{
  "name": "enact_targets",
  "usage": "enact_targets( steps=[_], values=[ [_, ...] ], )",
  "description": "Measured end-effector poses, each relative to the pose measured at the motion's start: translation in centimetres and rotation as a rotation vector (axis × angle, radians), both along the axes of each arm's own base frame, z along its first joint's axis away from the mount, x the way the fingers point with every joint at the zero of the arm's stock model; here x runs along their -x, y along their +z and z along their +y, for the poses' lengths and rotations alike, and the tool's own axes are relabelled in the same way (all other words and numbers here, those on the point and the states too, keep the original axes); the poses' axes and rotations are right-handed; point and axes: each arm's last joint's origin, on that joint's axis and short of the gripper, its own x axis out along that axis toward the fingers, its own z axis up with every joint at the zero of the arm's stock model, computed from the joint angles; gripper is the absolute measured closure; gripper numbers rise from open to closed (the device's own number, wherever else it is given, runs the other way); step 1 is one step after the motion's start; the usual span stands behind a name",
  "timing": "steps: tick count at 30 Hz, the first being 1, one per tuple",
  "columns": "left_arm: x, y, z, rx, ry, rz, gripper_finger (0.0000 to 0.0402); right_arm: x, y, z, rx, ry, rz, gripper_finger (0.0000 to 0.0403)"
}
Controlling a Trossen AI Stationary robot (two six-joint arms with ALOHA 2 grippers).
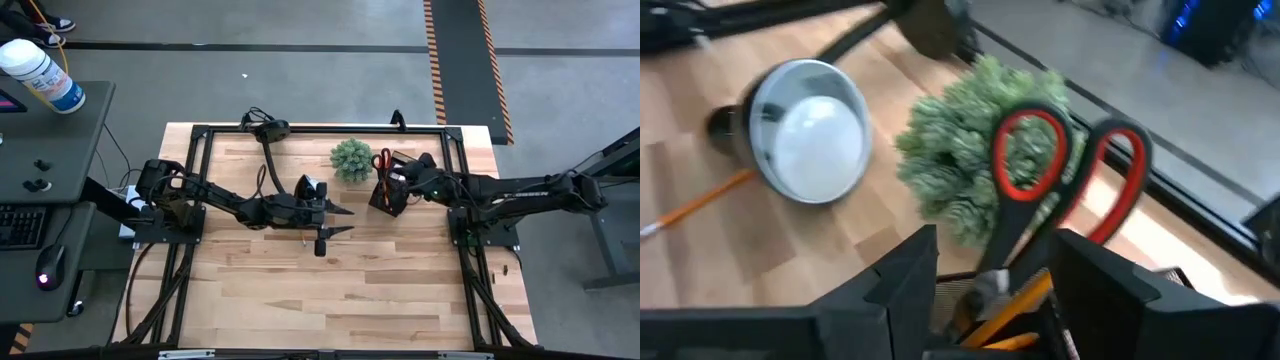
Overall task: Pick and place office supplies into organizer
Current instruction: Put the orange pencil into the desk organizer
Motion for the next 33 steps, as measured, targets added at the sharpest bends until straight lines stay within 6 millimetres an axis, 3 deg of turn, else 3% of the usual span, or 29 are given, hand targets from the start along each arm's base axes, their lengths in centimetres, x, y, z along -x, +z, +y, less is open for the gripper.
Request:
enact_targets(
  steps=[4,12,23,33],
  values=[
    [0.0,-0.4,-0.6,-0.005,-0.028,0.040,0.0245,0.4,0.7,1.1,0.027,0.049,-0.035,0.0220],
    [0.4,-1.2,-3.8,-0.029,-0.010,0.130,0.0245,0.1,1.3,3.8,0.004,0.177,-0.126,0.0220],
    [1.8,-3.0,-7.5,0.112,0.214,0.259,0.0245,-1.9,-0.8,8.6,0.019,0.200,-0.125,0.0220],
    [3.6,-4.0,-10.8,0.239,0.384,0.266,0.0245,-3.6,-2.6,11.2,-0.004,0.212,-0.174,0.0220]
  ],
)
